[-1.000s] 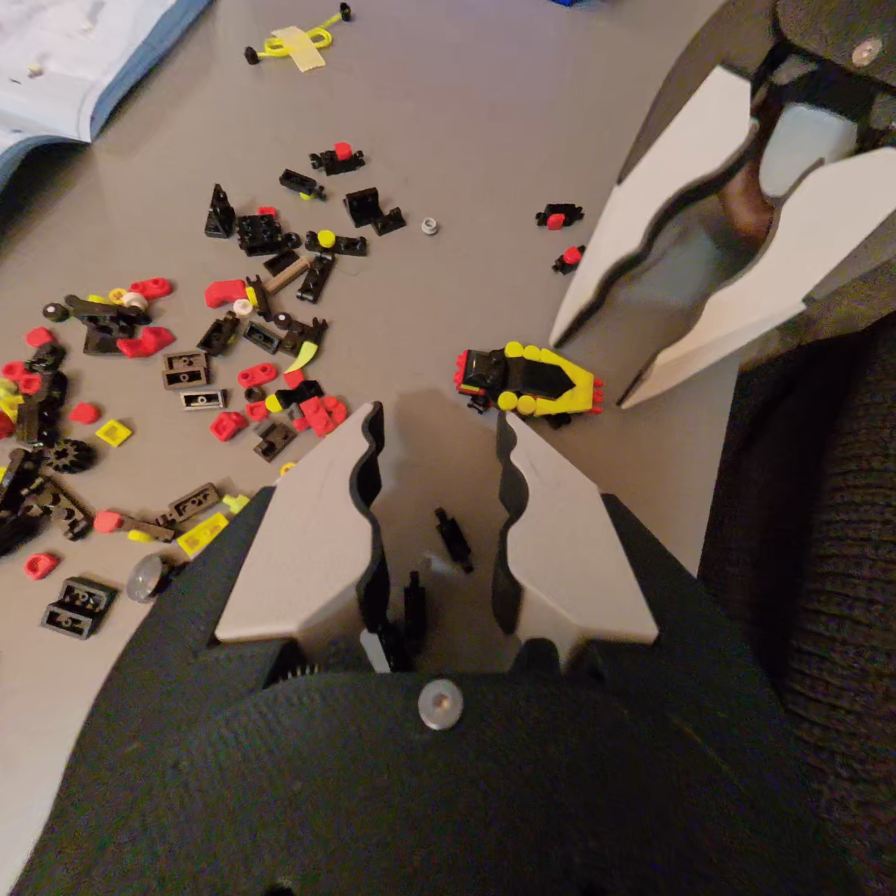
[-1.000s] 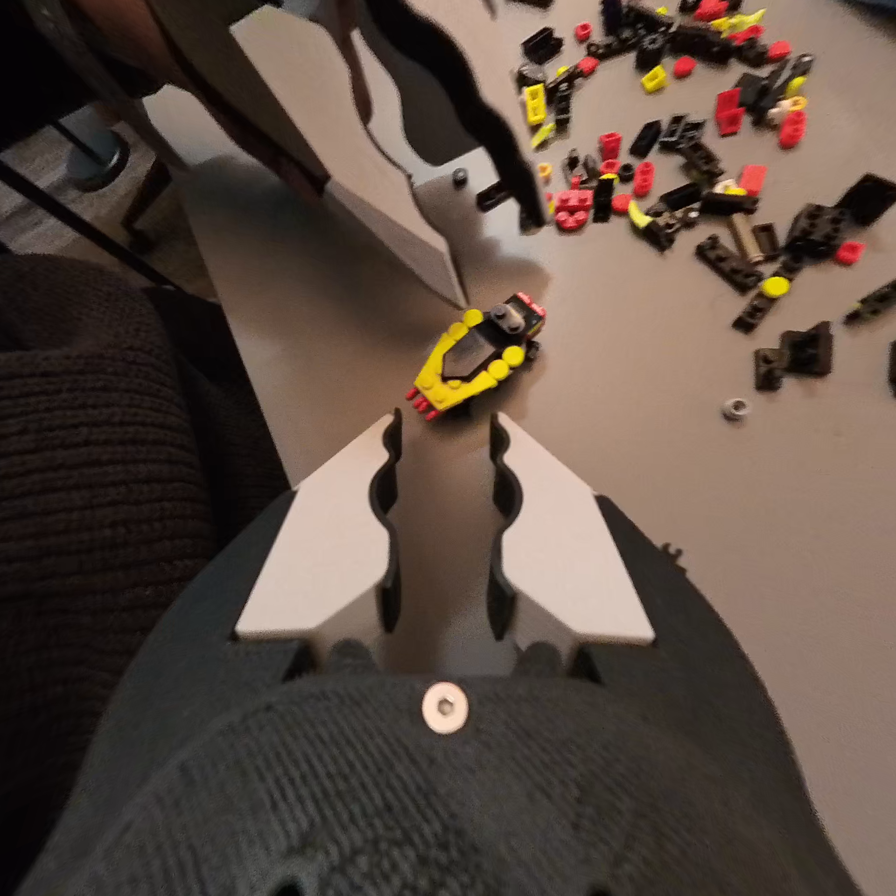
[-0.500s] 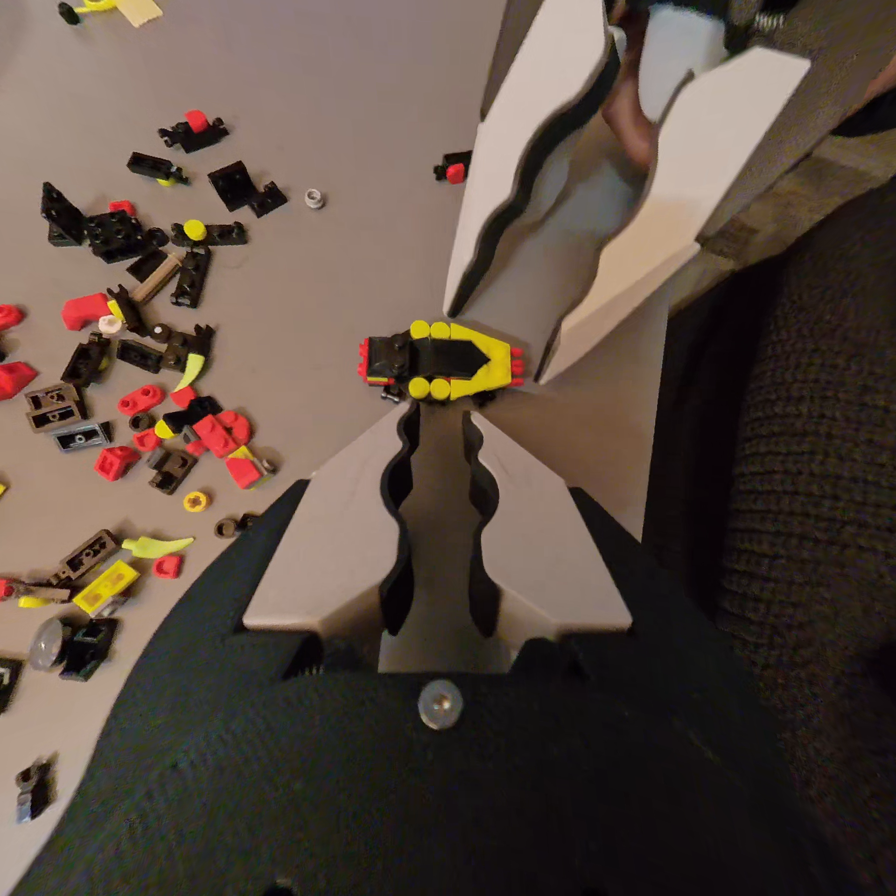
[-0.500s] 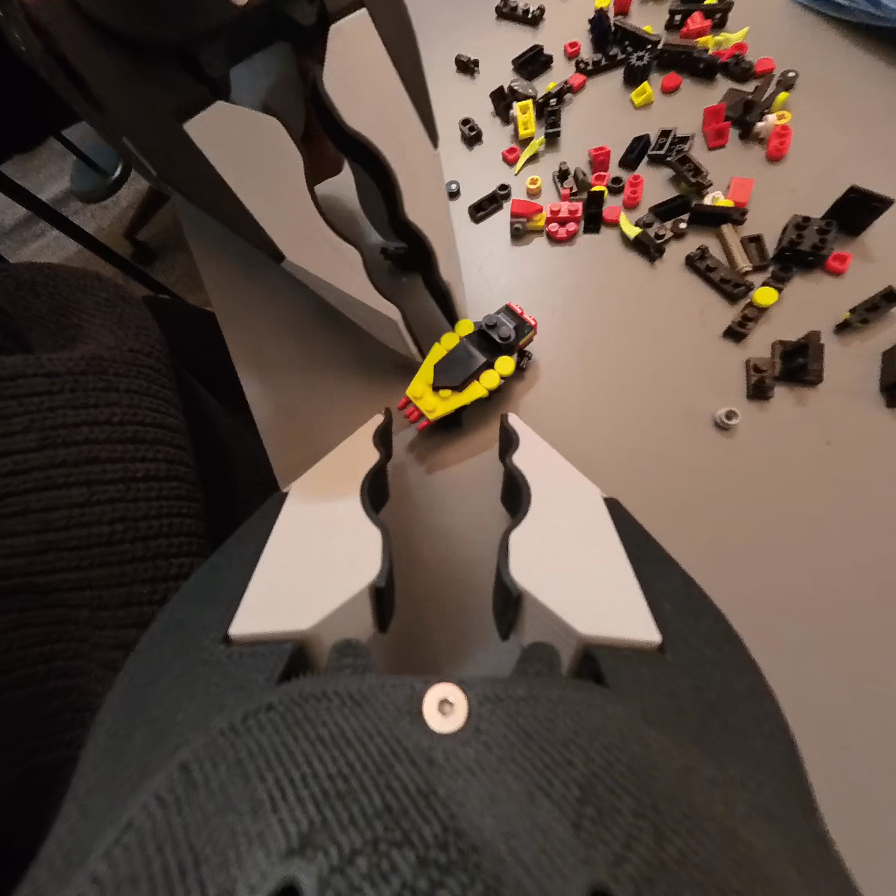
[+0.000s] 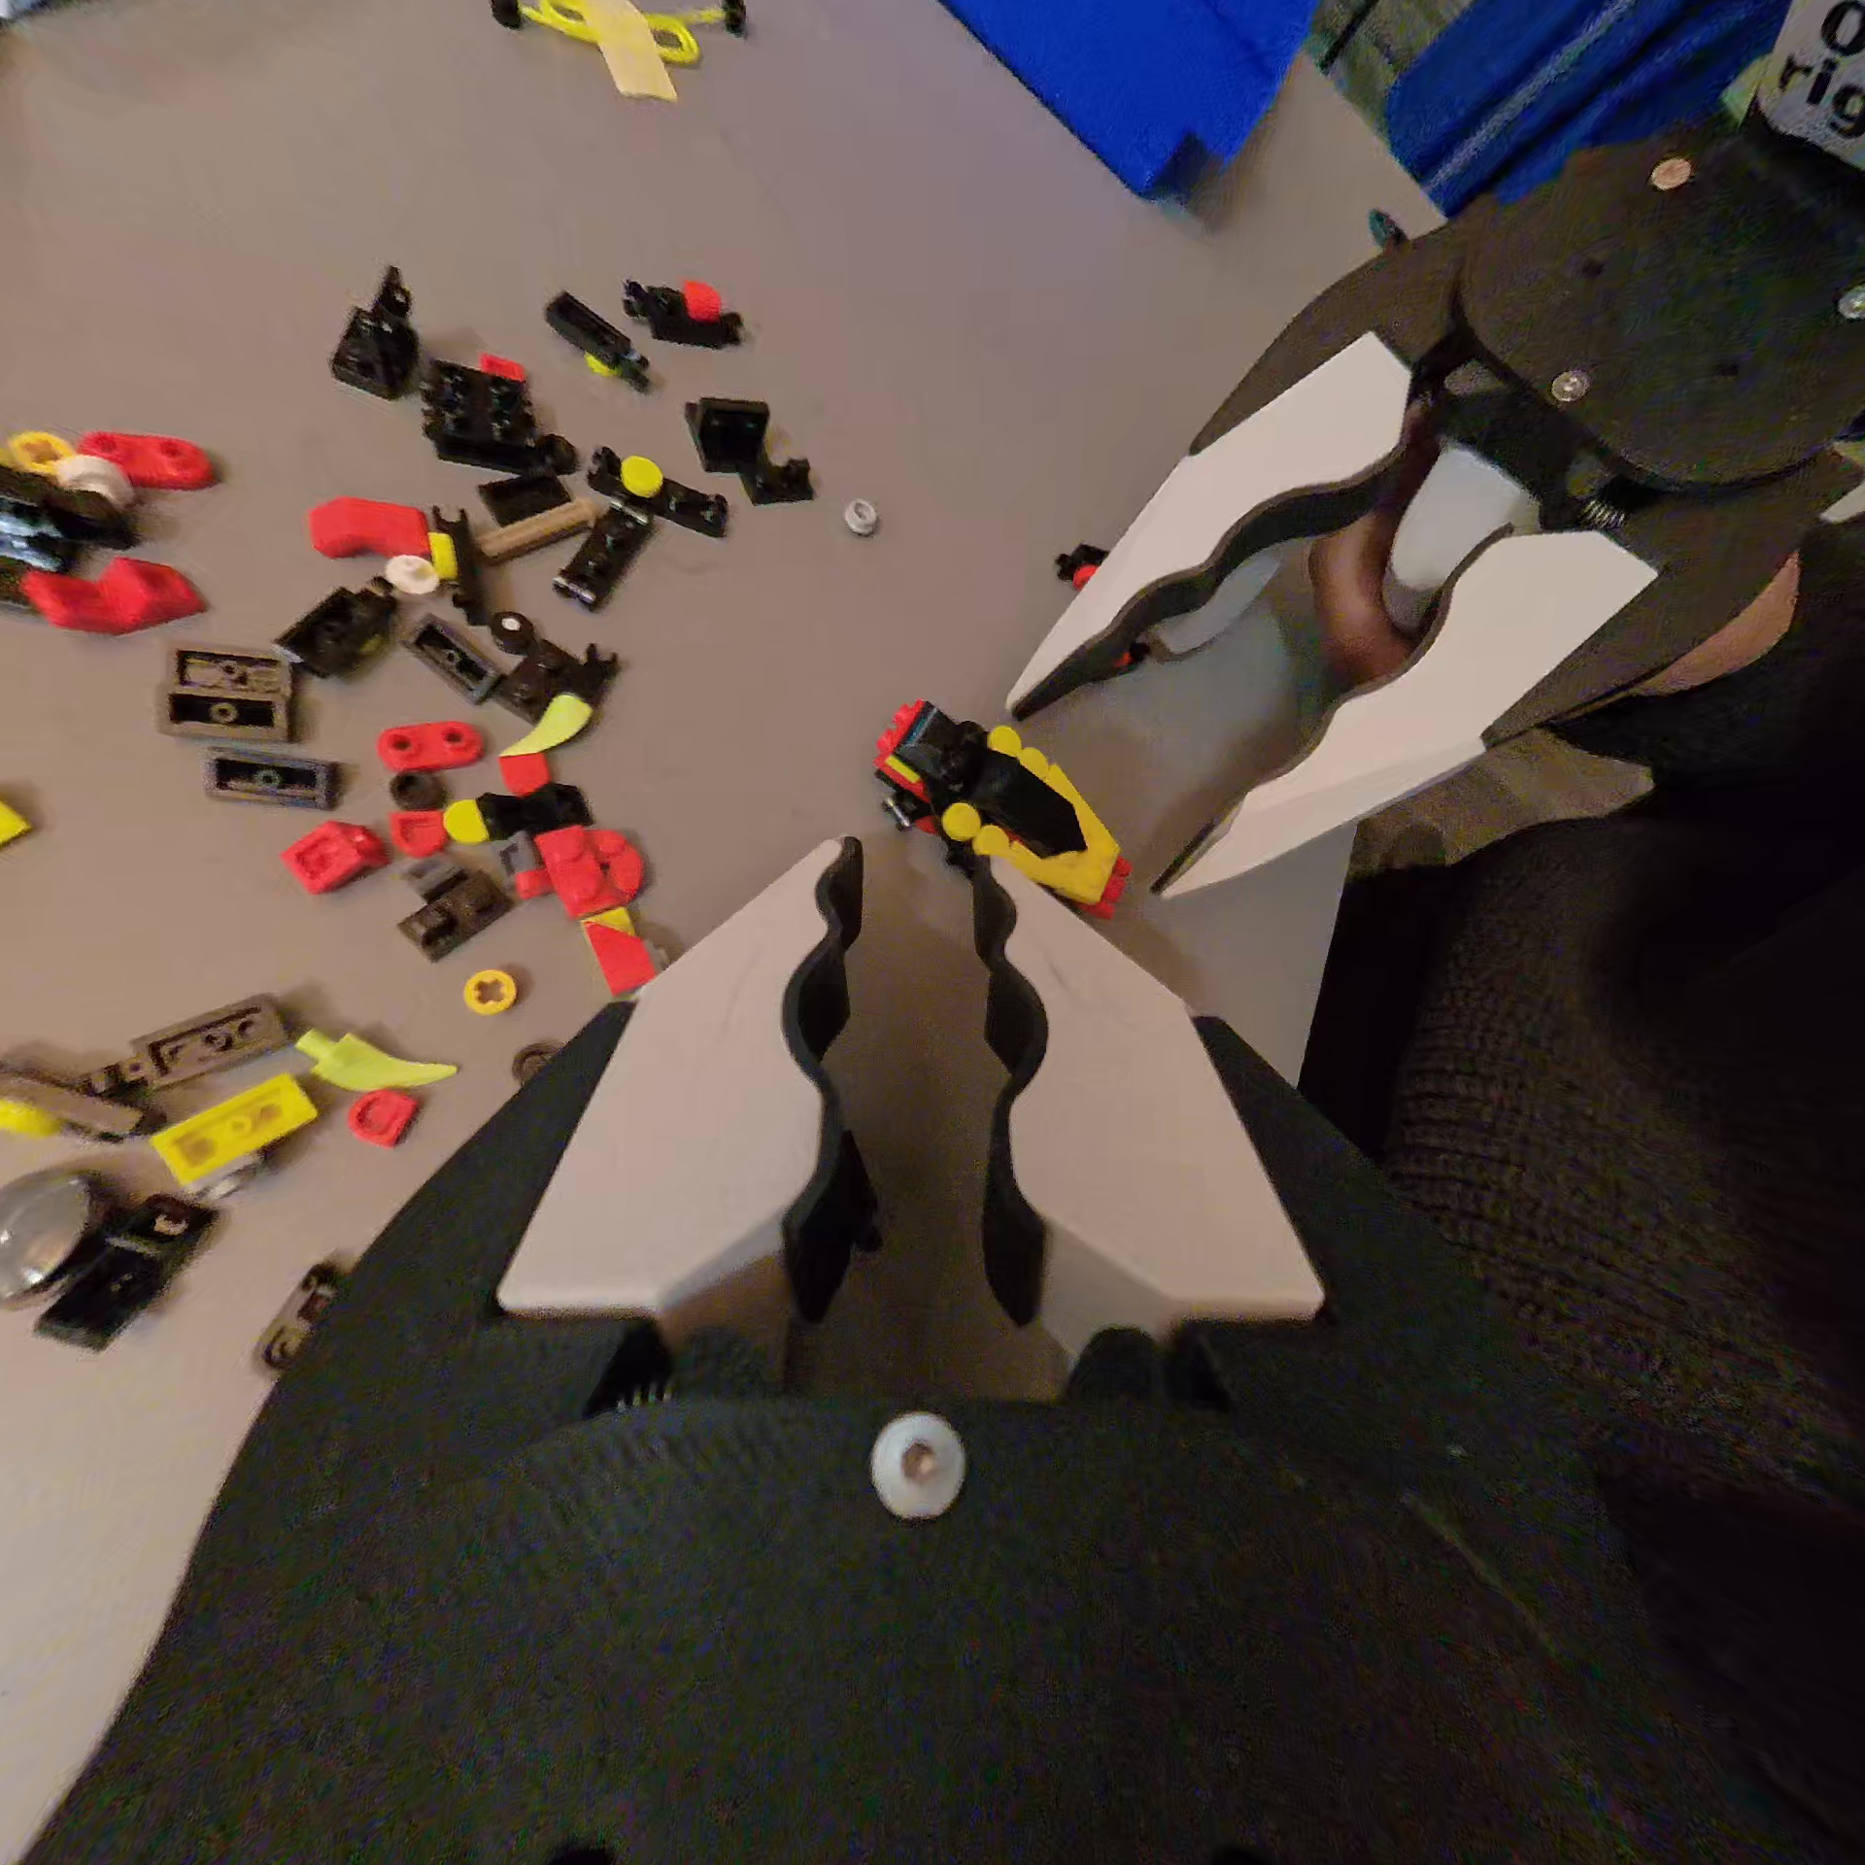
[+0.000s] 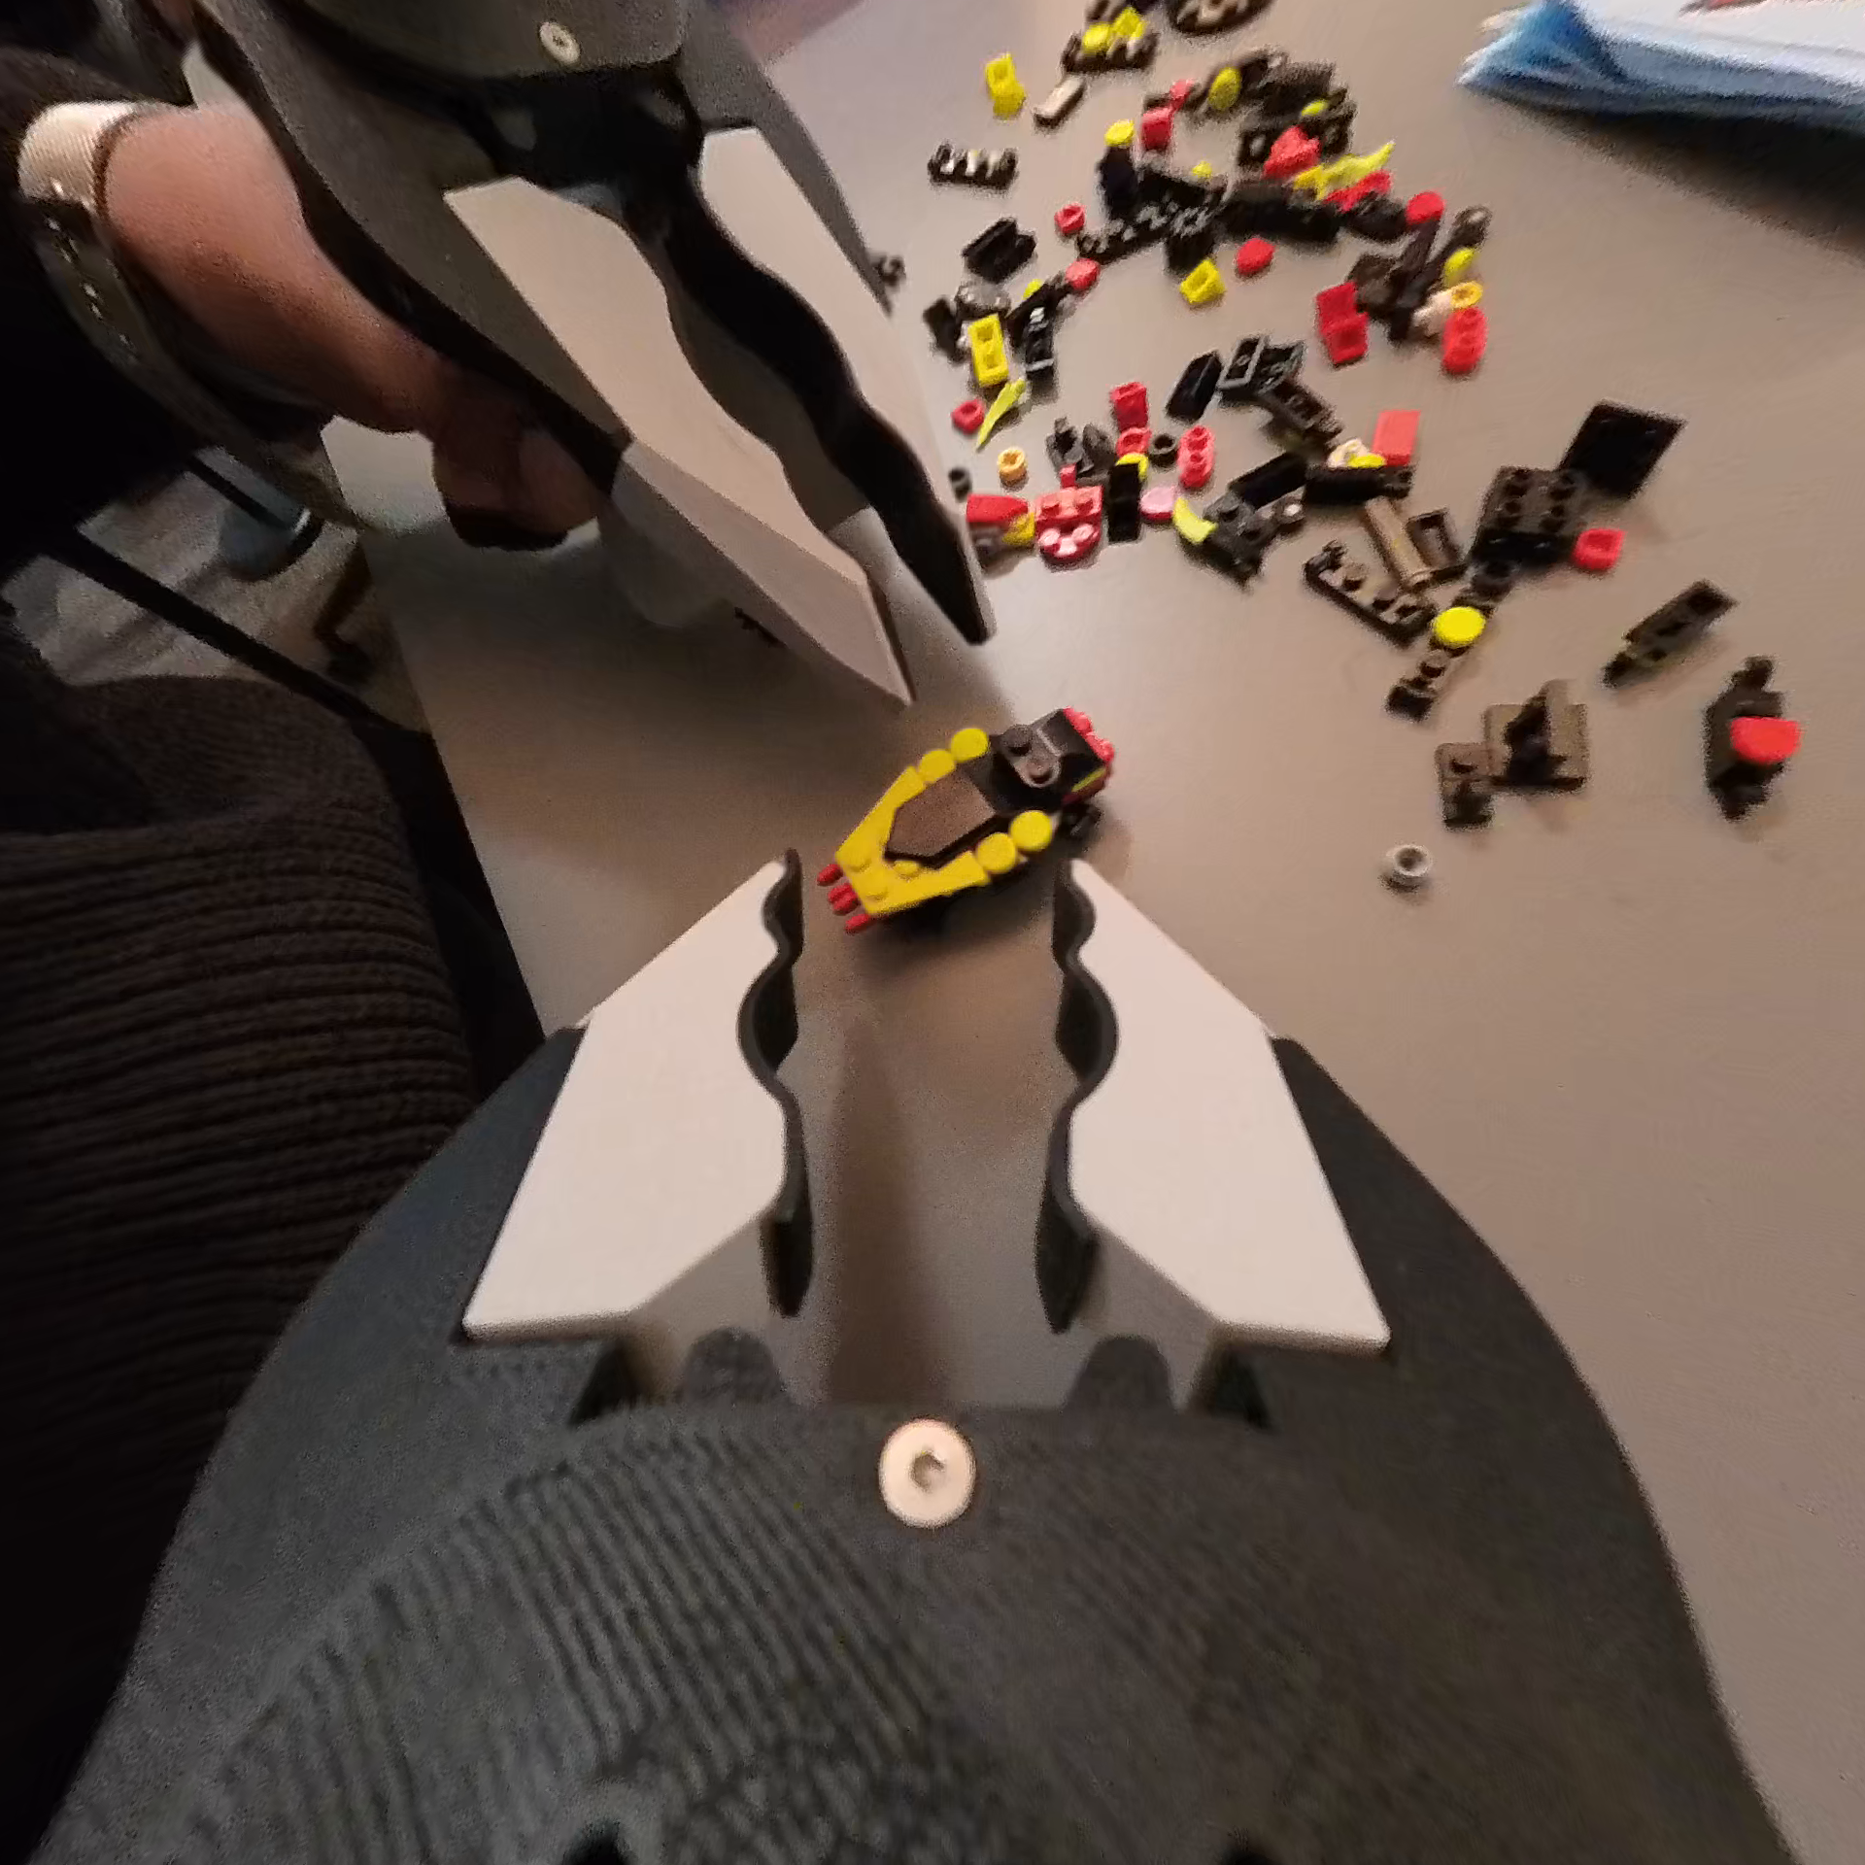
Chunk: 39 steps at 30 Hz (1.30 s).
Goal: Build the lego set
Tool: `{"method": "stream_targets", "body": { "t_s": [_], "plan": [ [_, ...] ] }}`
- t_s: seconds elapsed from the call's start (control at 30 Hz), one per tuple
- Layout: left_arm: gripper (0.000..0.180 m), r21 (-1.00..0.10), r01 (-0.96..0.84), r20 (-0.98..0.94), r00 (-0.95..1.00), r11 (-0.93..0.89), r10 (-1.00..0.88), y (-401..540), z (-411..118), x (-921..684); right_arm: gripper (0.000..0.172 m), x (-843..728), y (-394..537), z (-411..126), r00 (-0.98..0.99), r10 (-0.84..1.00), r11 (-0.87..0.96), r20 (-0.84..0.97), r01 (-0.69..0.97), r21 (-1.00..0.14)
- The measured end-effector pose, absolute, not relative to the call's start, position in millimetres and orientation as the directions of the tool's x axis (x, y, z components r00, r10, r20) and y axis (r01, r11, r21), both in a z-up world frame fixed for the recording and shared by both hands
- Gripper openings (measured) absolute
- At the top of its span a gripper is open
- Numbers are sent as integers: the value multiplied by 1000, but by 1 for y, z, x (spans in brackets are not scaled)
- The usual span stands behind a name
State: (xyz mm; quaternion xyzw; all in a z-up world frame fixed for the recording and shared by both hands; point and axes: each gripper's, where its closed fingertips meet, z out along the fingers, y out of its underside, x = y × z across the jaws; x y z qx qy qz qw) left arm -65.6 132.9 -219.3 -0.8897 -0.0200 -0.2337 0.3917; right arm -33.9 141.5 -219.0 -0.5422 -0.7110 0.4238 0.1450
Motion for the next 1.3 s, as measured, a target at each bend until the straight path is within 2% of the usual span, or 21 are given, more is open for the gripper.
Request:
{"method": "stream_targets", "body": {
  "t_s": [0.03, 0.13, 0.3, 0.53, 0.63, 0.7, 0.73, 0.83, 0.9, 0.93, 1.03, 1.1, 1.13, 1.23, 1.3],
  "plan": [
    [20, -692, 225, 428, 893, -686, -139, 133, -218, -68, 49, -34, 146, -215, -360, 900, 44, -246, 637, -770],
    [21, -710, 224, 403, 907, -668, -124, 130, -212, -73, 46, -34, 169, -200, -297, 933, 9, -203, 584, -812],
    [22, -728, 197, 367, 921, -657, -129, 125, -204, -68, 31, -29, 209, -164, -163, 982, -15, -96, 437, -899],
    [23, -755, 207, 340, 935, -622, -101, 112, -204, -58, 38, -24, 235, -154, -42, 990, 137, 131, 388, -911],
    [31, -783, 194, 321, 940, -591, -117, 110, -201, -62, 50, -22, 247, -162, -9, 986, 153, 164, 419, -895],
    [50, -789, 192, 334, 932, -583, -144, 111, -199, -64, 65, -21, 248, -168, -15, 993, 114, 120, 443, -889],
    [53, -787, 213, 362, 919, -579, -154, 111, -198, -64, 69, -21, 248, -170, -24, 995, 97, 96, 448, -889],
    [59, -786, 288, 434, 888, -547, -155, 112, -191, -67, 80, -21, 248, -162, -32, 997, 81, 75, 416, -906],
    [68, -797, 282, 415, 898, -534, -145, 112, -189, -72, 92, -22, 246, -151, -37, 997, 77, 68, 363, -928],
    [74, -809, 264, 395, 906, -525, -153, 111, -188, -72, 93, -22, 246, -147, -37, 997, 82, 74, 342, -936],
    [74, -840, 221, 346, 922, -495, -176, 110, -183, -73, 93, -19, 253, -141, -18, 990, 140, 141, 319, -937],
    [70, -847, 216, 337, 924, -485, -178, 110, -181, -74, 89, -17, 258, -145, -7, 986, 160, 167, 332, -930],
    [67, -849, 215, 334, 927, -483, -173, 111, -181, -75, 79, -17, 254, -146, -33, 987, 158, 155, 329, -931],
    [51, -861, 206, 320, 930, -465, -179, 110, -177, -77, 15, -17, 237, -132, -100, 992, 105, 81, 266, -958],
    [34, -881, 191, 297, 935, -432, -193, 109, -170, -77, 0, -15, 235, -119, -94, 992, 102, 84, 212, -972]
  ]
}}
